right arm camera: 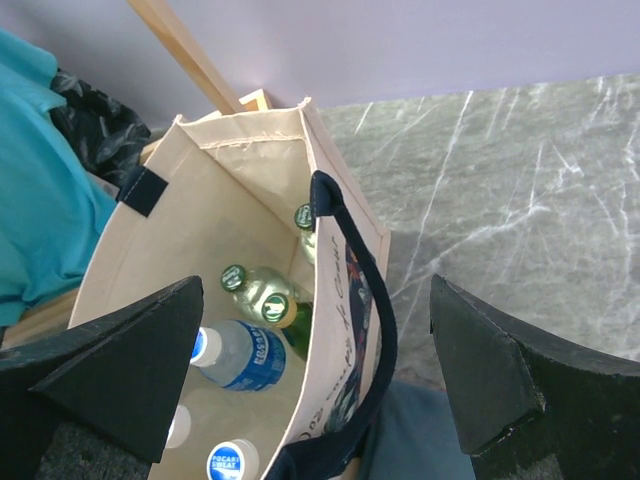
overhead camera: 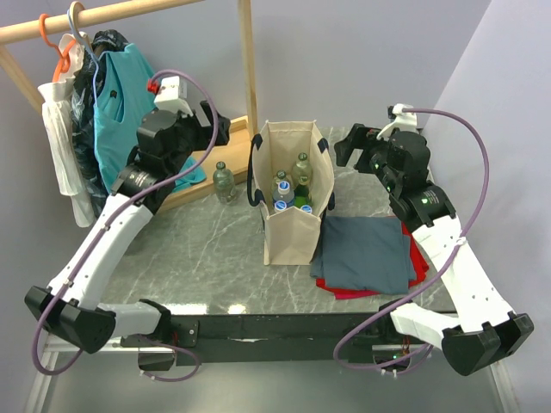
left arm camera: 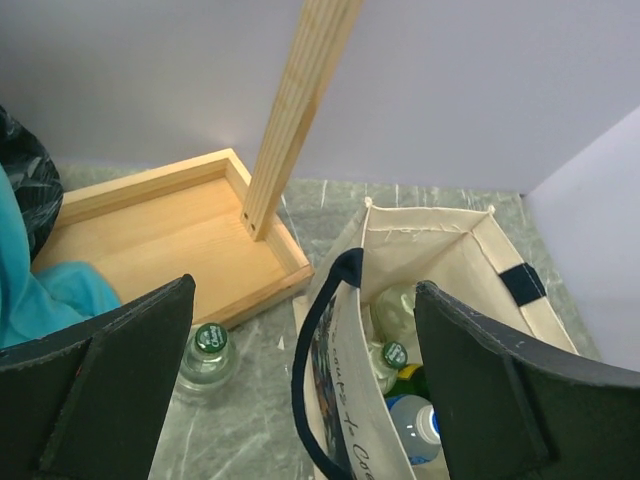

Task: Take the beverage out of the canvas bag
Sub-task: Take out the drink from the canvas bag.

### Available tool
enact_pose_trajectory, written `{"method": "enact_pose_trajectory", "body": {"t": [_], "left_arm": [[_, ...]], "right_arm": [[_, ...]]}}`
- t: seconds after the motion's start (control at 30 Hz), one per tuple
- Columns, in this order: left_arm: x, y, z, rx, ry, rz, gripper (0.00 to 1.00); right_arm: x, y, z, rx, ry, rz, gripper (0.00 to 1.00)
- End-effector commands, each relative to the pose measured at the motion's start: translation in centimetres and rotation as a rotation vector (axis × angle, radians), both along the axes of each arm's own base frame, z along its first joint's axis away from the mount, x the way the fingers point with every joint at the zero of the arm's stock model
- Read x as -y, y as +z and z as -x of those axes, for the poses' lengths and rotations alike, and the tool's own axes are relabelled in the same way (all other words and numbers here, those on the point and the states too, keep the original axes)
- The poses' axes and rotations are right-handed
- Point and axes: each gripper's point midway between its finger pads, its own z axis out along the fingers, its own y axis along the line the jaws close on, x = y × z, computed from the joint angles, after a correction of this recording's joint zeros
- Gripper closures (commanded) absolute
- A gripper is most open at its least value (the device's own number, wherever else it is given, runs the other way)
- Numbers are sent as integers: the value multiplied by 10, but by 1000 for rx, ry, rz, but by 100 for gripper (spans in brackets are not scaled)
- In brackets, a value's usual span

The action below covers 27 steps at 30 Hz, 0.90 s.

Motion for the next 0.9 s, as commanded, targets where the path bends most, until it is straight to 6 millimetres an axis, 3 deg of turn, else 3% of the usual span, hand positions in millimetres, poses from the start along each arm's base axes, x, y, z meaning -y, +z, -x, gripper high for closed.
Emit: {"method": "enact_pose_trajectory", "body": {"t": [0.0, 0.17, 0.43, 0.87], "left_arm": [[10, 23, -4, 22, -59, -32, 4], [22, 21, -11, 6, -95, 5, 4], [43, 30, 7, 102, -251, 20, 4], [86, 0, -4, 7, -391, 35, 4]], "right_arm": [[4, 15, -1, 54, -18, 13, 0], [6, 10, -1, 43, -21, 33, 0], [11, 4, 0, 36, -35, 65, 0], [17, 3, 5, 37, -48, 91, 0]]}}
